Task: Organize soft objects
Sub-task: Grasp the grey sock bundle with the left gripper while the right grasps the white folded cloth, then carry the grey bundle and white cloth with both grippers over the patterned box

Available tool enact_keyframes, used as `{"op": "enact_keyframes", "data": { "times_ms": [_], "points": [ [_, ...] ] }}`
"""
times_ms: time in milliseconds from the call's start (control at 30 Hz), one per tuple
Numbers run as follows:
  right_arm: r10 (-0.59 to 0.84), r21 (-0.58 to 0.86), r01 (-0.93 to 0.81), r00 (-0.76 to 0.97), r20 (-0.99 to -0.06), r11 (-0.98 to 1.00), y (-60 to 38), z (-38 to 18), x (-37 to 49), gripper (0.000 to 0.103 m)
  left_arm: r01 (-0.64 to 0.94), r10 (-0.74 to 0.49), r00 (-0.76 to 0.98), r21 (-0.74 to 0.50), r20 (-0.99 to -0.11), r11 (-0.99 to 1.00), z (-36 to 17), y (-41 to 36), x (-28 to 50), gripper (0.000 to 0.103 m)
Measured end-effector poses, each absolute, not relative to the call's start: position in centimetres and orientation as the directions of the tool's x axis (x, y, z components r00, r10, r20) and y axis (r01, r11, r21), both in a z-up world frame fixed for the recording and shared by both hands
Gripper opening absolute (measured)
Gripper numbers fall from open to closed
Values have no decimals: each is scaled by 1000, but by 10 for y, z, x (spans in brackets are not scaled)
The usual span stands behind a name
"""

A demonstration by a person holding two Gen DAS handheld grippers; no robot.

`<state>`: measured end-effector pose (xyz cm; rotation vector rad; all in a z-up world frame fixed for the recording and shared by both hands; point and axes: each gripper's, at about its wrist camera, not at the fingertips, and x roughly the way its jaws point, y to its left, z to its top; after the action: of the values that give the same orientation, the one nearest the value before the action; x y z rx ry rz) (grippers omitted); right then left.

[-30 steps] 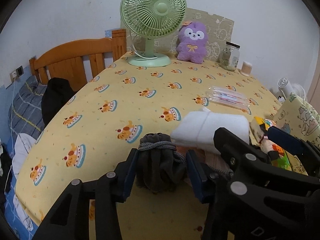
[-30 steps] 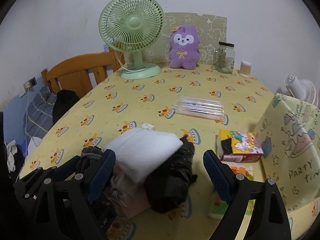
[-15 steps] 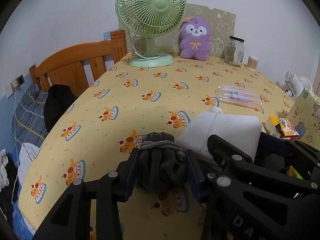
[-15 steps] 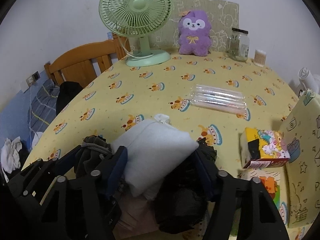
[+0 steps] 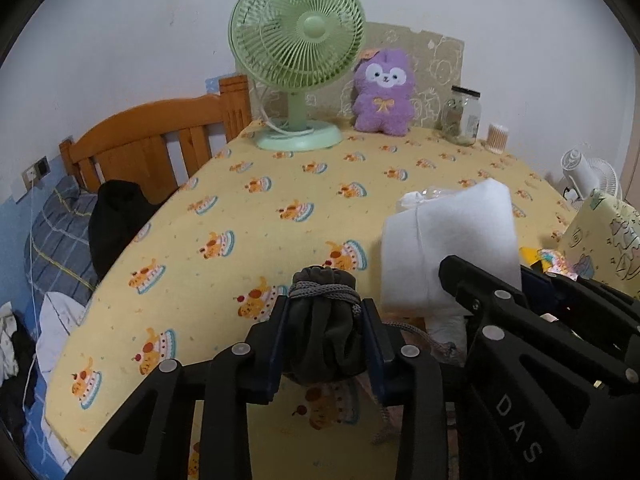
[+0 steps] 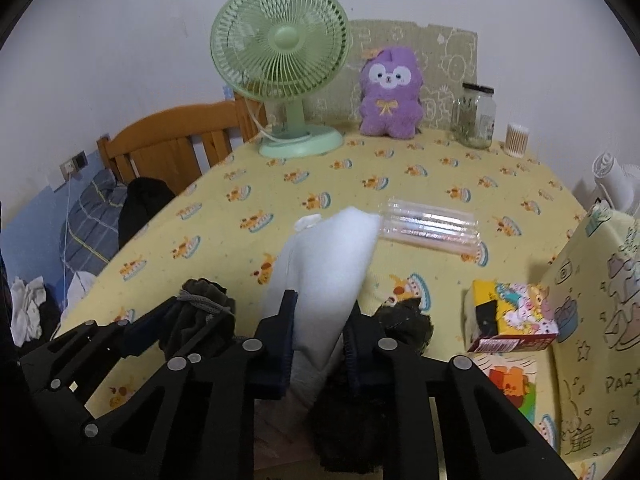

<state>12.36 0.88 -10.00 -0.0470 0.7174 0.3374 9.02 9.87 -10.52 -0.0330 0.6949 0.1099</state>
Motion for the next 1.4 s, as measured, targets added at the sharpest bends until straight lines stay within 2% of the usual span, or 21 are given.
{"op": "enact_keyframes", "data": {
  "times_ms": [367,1400],
  "points": [
    [293,85,-306,739,-607,948,-4,-73,111,19,-99,97,798,29,-595,995,-78,87,83,33],
    [217,79,-209,804,-554,975,-67,-12,93,19,-21,39,850,41,-525,999,-23,24,76,33]
  ]
}}
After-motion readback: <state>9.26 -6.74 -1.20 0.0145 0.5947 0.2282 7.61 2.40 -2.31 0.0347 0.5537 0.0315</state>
